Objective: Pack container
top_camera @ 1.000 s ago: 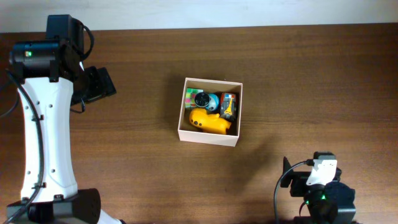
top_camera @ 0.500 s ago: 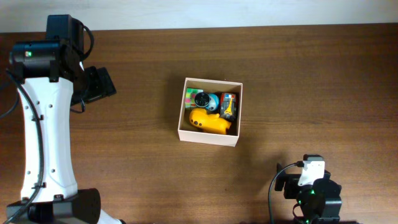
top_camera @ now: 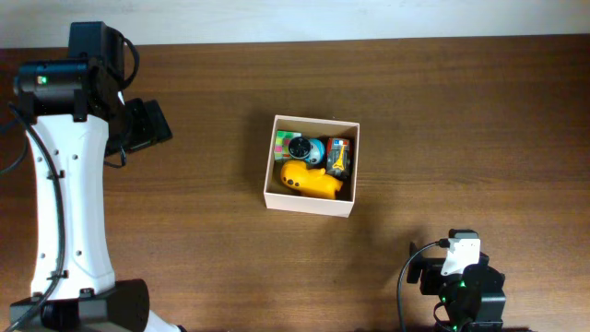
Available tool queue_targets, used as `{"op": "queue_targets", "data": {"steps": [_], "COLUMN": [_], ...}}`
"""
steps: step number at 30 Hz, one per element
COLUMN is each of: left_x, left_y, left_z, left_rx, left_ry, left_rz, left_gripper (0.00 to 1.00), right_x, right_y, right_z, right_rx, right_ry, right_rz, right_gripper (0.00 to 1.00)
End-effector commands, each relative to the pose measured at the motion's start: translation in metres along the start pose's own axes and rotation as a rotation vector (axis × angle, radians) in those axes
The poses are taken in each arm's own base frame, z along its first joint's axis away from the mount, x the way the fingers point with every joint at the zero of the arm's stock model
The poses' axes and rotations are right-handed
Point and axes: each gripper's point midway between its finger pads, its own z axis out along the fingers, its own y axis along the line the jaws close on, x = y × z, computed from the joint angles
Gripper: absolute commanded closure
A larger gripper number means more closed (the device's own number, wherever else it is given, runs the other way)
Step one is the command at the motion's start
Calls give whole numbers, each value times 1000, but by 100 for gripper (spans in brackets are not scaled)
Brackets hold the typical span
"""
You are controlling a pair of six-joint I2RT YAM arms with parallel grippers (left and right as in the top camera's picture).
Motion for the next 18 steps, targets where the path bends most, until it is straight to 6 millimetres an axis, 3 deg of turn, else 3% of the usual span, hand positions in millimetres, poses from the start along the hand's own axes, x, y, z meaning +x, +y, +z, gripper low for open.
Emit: {"op": "queue_targets", "data": {"steps": [1, 11, 16, 18], "left_x": [-2, -2, 3, 3], "left_y": [1, 1, 5, 22], "left_z": [-6, -6, -26, -41], "left_rx": [8, 8, 23, -54], "left_ry": [-20, -21, -79, -151], "left_rz": [6, 6, 10, 28], "left_gripper": [1, 1, 1, 1], "right_x": [1, 1, 1, 1], "right_y": [0, 0, 0, 0], "right_z": [1, 1, 1, 1], "right_rx": [-5, -5, -5, -5], "right_ry": [-3, -3, -3, -3], "right_rz": [-2, -2, -2, -2], "right_gripper": [1, 2, 1, 1]}}
